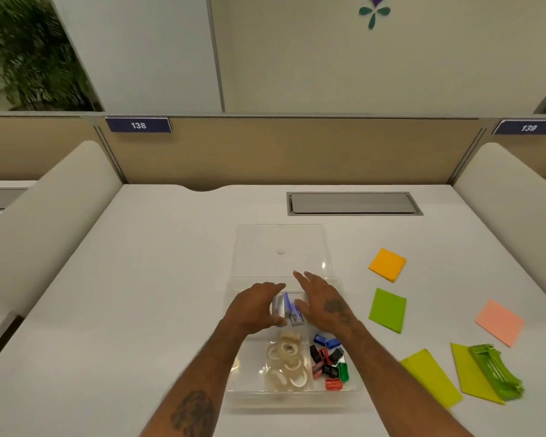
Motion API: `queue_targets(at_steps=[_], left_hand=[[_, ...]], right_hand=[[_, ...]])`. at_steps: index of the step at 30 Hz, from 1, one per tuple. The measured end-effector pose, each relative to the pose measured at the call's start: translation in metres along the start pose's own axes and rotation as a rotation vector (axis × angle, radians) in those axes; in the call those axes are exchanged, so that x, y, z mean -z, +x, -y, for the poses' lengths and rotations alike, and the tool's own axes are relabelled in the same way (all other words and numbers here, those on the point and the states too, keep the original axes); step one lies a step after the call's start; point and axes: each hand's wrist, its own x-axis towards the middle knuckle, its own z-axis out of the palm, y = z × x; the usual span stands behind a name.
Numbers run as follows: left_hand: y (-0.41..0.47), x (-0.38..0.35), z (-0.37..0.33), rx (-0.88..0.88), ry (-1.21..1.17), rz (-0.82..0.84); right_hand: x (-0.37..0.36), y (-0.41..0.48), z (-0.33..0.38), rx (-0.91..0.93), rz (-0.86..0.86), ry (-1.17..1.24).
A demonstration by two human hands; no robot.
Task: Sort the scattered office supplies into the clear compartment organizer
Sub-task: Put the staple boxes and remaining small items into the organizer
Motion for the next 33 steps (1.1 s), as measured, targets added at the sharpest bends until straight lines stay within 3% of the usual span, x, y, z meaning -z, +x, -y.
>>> queue_targets(at_steps=[7,19,33], left_hand=[[0.003,-0.006,-0.005,-0.067,0.35,-0.124],[0.021,-0.03,-0.051,-0.141,0.303,-0.101],[0.076,-0.103,-0.212,-0.337,0.248,0.037]], right_hand=[[-0.007,-0.013,-0.012,-0.144,-0.109,-0.177],[0.005,-0.069,-0.061,-0.327,-0.151,-0.164],[0.03,-0.187,-0.2,-0.62,-0.153,-0.146]])
